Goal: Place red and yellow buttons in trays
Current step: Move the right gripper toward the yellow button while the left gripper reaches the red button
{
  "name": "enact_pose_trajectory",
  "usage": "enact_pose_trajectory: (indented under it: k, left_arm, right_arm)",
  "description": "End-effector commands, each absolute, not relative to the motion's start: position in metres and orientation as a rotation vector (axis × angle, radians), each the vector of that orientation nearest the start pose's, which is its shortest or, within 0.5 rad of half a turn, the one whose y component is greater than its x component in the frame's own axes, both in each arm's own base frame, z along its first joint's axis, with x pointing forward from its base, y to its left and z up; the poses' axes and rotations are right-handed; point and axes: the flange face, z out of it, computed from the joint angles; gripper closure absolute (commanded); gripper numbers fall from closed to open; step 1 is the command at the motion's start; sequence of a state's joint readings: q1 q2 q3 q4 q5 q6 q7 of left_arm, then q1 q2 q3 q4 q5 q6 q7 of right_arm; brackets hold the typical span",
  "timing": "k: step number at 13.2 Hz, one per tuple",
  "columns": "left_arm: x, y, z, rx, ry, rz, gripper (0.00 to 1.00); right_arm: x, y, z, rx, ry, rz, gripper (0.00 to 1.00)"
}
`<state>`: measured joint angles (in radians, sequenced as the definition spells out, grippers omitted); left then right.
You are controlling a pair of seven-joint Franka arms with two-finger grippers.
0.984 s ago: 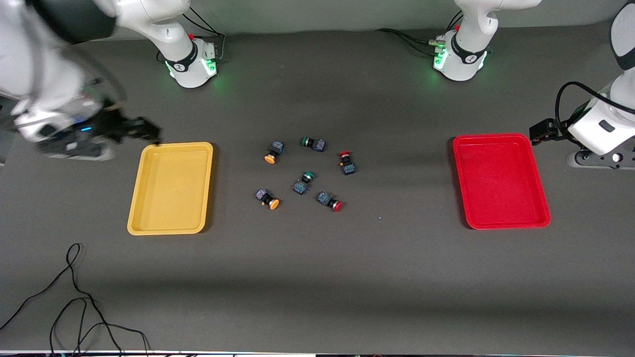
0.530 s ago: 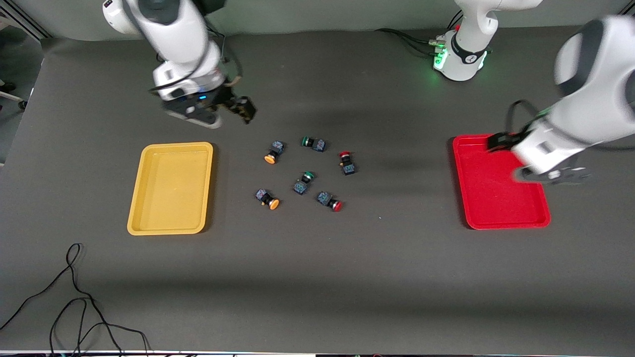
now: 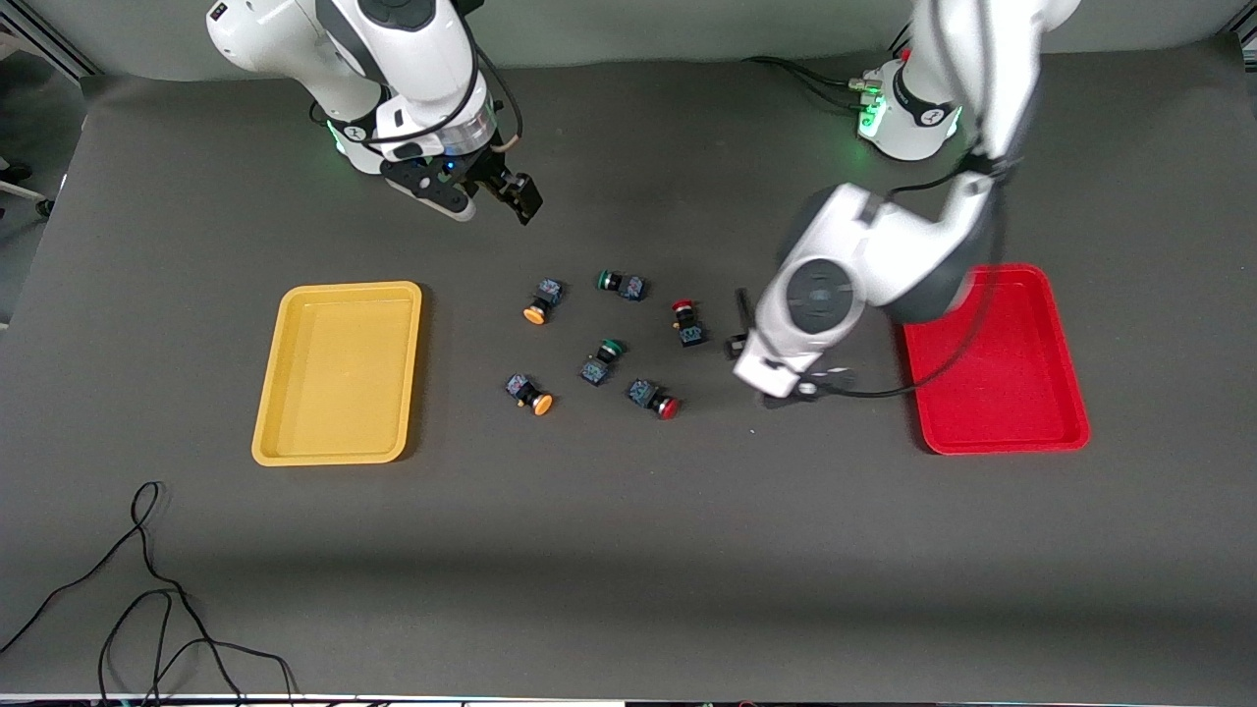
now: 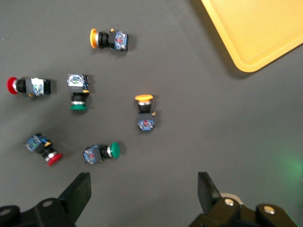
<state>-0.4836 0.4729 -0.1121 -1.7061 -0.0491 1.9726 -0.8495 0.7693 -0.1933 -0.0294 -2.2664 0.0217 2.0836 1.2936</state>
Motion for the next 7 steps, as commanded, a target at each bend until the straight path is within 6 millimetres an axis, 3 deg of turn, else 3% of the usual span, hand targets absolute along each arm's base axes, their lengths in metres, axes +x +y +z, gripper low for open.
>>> enact_pose_trajectory:
  k: [1, 3, 5, 7]
  left_arm:
    - [0.519, -0.395, 0.272, -3.025, -0.629, 0.280, 0.03]
    - [0.497, -0.424, 0.244, -3.039, -0.651, 0.243, 0.04]
    - [0.477, -0.433, 0.220, -3.062, -0.656, 0.207, 0.07]
    - [0.464, -0.432, 0.204, -3.076, -0.650, 0.187, 0.09]
  right_arm:
    - [0.352, 0.316, 0.384, -2.942, 0.919, -0.021, 0.00]
    - [0.365, 0.319, 0.334, -2.924, 0.976, -0.028, 0.00]
    - [0.370, 0.327, 0.289, -2.919, 1.018, -0.043, 0.00]
    - [0.372, 0.329, 0.256, -2.929, 1.029, -0.040, 0.00]
